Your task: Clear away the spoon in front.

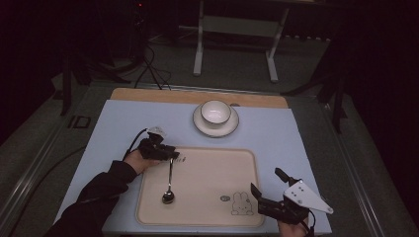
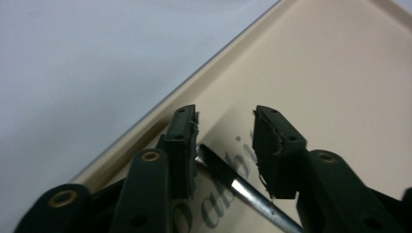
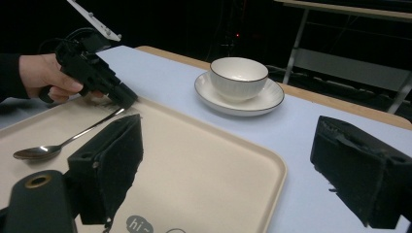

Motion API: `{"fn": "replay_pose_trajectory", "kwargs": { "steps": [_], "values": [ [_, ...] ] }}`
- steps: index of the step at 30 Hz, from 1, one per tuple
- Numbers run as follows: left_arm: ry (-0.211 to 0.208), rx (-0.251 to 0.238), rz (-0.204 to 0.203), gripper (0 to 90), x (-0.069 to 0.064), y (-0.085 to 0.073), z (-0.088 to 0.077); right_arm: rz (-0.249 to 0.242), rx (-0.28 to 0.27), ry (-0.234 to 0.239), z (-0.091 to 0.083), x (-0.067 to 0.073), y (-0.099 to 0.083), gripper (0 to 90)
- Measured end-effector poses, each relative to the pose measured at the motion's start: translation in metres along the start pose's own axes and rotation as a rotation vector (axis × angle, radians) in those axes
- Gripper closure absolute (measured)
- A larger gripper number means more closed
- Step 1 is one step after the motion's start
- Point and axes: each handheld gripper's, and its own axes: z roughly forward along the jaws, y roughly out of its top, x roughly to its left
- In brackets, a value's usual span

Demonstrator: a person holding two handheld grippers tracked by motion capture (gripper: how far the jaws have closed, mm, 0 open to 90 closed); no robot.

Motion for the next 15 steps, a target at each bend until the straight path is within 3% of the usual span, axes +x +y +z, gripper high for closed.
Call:
{"fn": "replay_pose_trajectory", "kwargs": {
  "steps": [8, 14, 15],
  "values": [
    [0.011, -0.029, 0.006, 57.3, -0.005, 0.003, -0.009, 0.001, -0.002, -0.004, -0.001, -0.001, 0.0, 11.6],
    [0.042, -0.045, 0.0, 44.4, -0.013, 0.008, -0.02, 0.005, -0.007, -0.009, -0.001, -0.001, 0.0, 11.6],
    [0.063, -0.047, -0.006, 41.0, -0.017, 0.01, -0.025, 0.006, -0.006, -0.01, -0.001, -0.001, 0.0, 11.6]
  ]
}}
